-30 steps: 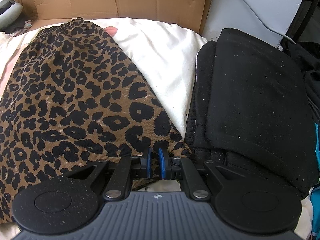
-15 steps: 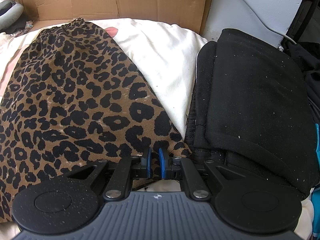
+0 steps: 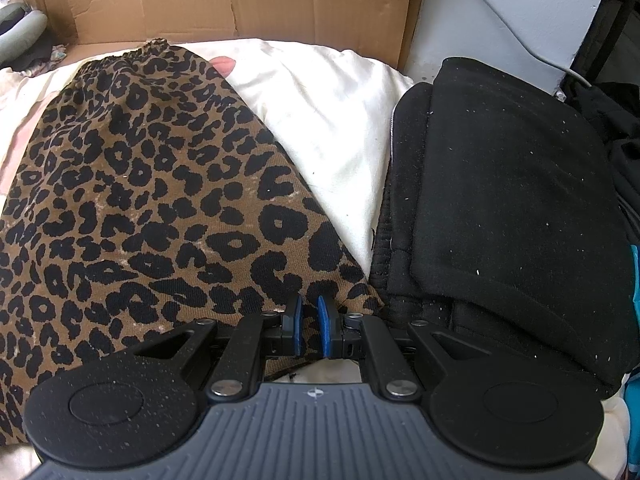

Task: Fold clothes

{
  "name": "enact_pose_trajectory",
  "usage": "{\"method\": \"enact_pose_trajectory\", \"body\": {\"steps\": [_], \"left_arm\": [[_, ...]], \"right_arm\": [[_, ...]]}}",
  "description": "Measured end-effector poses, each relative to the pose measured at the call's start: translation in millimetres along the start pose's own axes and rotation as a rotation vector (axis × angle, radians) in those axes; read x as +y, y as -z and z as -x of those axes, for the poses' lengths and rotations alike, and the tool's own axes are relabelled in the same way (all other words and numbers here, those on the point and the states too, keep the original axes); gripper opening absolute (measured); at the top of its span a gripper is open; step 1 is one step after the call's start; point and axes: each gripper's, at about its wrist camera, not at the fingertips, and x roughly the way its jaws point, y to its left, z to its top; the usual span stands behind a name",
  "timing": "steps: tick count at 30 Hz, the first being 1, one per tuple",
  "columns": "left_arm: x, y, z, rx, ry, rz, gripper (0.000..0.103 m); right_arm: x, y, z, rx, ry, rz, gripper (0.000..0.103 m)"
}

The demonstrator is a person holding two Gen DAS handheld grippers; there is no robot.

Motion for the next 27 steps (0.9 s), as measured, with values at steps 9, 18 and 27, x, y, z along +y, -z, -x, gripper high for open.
{"method": "enact_pose_trajectory", "body": {"steps": [9,18,27], "left_arm": [[-5,0,-1,0.033,-0.009,-0.045,0.007],[-27,-10,4,0.082,-0.092,-0.154,0.006],[-39,-24,16,0.076,-0.139,-0.157,0.006]], "right_arm": [[-2,-1,8,-0.012,-0.022,-0.035,0.021],[-8,0,29,-0.081,-0.001,0.011,0.036],[-26,-5,14,-0.041,-0.01,-0.015,0.035]]}}
